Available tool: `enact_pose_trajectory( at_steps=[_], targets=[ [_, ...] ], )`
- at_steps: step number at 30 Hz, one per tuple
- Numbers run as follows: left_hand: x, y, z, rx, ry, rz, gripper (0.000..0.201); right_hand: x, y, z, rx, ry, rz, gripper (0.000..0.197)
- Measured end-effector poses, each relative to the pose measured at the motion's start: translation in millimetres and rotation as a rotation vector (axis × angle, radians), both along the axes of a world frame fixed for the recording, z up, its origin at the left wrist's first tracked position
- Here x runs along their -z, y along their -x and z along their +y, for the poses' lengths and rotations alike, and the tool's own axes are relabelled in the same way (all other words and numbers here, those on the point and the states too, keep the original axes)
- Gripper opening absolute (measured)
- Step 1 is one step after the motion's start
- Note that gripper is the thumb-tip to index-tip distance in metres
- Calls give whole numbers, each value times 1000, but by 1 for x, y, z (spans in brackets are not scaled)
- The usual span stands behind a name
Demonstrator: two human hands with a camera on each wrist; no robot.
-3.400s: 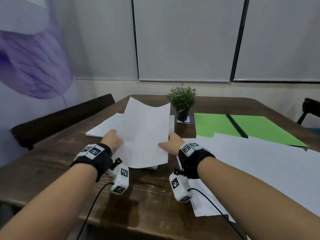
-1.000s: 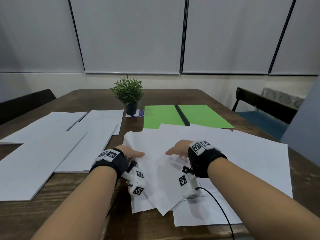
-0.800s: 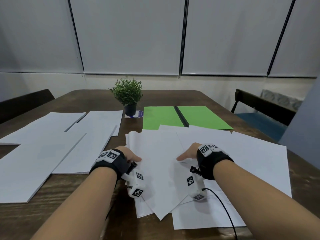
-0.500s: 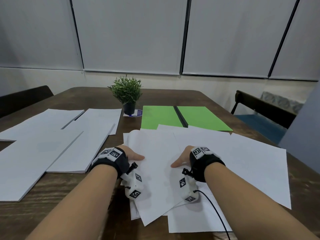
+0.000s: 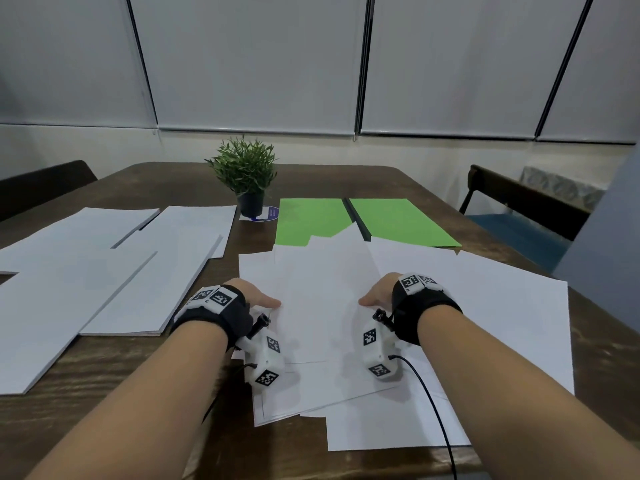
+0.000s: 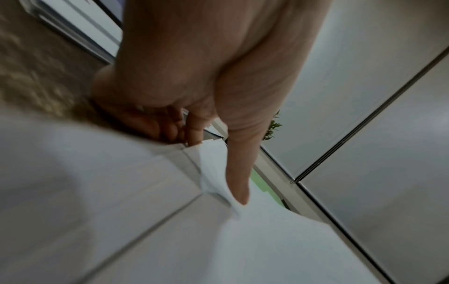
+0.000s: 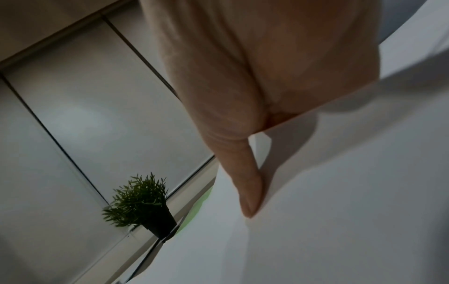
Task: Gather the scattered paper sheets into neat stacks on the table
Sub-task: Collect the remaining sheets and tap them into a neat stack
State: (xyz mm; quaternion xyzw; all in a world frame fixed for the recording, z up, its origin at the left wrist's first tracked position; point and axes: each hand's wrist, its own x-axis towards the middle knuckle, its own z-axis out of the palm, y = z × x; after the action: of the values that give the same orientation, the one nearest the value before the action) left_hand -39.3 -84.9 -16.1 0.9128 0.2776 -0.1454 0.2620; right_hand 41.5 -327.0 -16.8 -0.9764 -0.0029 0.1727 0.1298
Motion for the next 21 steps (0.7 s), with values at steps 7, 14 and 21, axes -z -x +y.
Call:
enact_pose_trajectory(
  at_steps=[7,14,21],
  targets=[
    [-13,3,-16,-53,20,-113,47,3,3,1,28,-46,27,52],
    [-20,4,4,-17,2,-356,39,3,5,0,20,-63,17,54],
    [-38,11,46,-180,-36,-785,20,2,12,-1,40,-95,8,56]
  ],
)
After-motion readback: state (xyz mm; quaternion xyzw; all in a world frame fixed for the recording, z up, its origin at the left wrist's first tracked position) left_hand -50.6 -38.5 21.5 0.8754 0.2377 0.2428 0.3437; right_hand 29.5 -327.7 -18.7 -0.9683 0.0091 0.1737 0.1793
